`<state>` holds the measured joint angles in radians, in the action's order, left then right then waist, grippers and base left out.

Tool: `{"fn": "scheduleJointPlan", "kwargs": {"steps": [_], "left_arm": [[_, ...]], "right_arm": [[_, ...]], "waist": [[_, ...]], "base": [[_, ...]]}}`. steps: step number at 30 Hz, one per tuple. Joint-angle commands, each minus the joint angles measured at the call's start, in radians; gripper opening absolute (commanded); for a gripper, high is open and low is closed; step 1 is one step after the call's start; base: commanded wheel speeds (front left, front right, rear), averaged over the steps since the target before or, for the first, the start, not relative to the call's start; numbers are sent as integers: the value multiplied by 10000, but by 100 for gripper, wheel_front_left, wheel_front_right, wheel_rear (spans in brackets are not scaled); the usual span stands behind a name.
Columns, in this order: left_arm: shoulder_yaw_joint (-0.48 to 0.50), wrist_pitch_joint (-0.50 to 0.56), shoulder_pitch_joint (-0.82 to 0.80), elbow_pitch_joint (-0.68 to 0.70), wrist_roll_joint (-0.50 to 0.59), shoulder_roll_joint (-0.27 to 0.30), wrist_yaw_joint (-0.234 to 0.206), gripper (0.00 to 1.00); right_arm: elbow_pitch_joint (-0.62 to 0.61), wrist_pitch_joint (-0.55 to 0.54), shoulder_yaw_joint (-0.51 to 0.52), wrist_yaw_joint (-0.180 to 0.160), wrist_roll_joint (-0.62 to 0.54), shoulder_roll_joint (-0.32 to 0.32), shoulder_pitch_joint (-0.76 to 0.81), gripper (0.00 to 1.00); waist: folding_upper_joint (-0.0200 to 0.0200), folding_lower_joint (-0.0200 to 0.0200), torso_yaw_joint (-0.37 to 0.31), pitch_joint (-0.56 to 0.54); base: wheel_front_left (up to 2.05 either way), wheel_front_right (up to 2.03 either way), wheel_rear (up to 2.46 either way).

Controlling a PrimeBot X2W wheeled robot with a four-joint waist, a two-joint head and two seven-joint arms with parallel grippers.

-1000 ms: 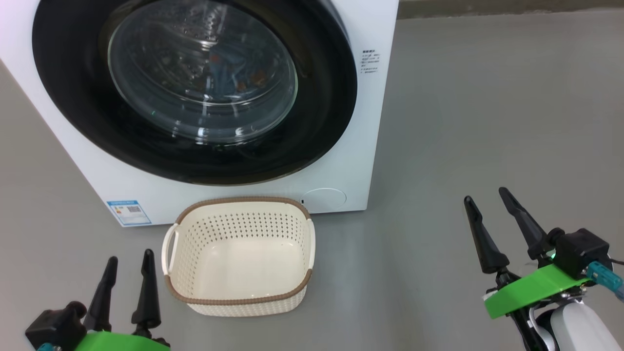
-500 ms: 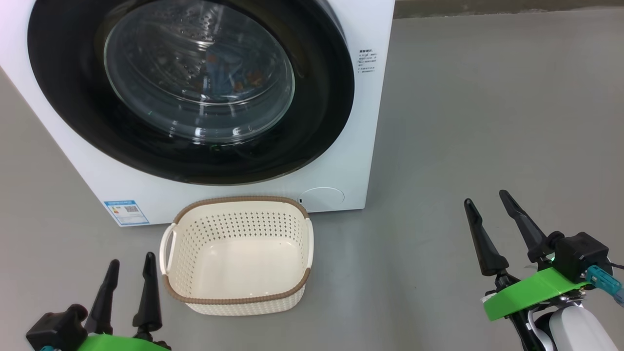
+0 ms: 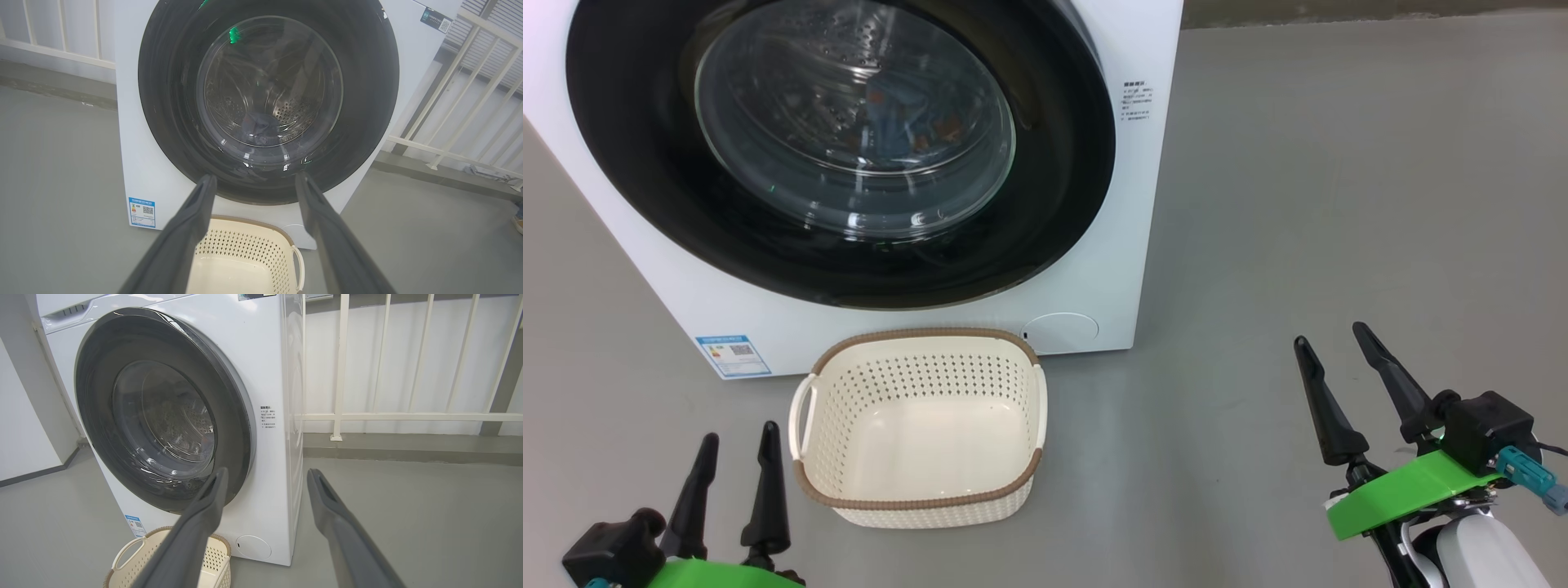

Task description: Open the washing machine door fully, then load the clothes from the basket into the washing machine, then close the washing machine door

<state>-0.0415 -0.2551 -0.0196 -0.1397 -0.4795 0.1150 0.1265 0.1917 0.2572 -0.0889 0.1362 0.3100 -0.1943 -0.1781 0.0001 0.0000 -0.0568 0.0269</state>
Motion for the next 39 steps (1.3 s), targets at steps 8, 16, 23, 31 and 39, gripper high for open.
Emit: {"fn": "scheduleJointPlan", "kwargs": {"steps": [8, 16, 23, 31, 39], "left_arm": [[351, -45, -337, 291, -68, 201, -69, 100], [349, -53, -348, 311, -78, 224, -57, 100], [-38, 6, 27, -64, -13, -64, -32, 0], [-13, 194, 117, -370, -535, -241, -29, 0], [90, 426, 44, -414, -1259, -268, -35, 0]], "right_arm": [[-116, 46, -293, -55, 12, -45, -104, 100], [-59, 46, -291, -55, 19, -20, -114, 100], [296, -6, -61, 2, 16, 76, 25, 0], [577, -168, 6, -1, 638, 206, 255, 0], [587, -387, 118, -4, 1490, 268, 274, 0]], "waist": [[-1, 0, -72, -28], [-1, 0, -109, -13], [-1, 0, -104, 31], [-1, 15, -73, 3], [-1, 1, -30, -2]], "base": [[0, 0, 0], [0, 0, 0], [0, 0, 0], [0, 0, 0], [0, 0, 0]]}}
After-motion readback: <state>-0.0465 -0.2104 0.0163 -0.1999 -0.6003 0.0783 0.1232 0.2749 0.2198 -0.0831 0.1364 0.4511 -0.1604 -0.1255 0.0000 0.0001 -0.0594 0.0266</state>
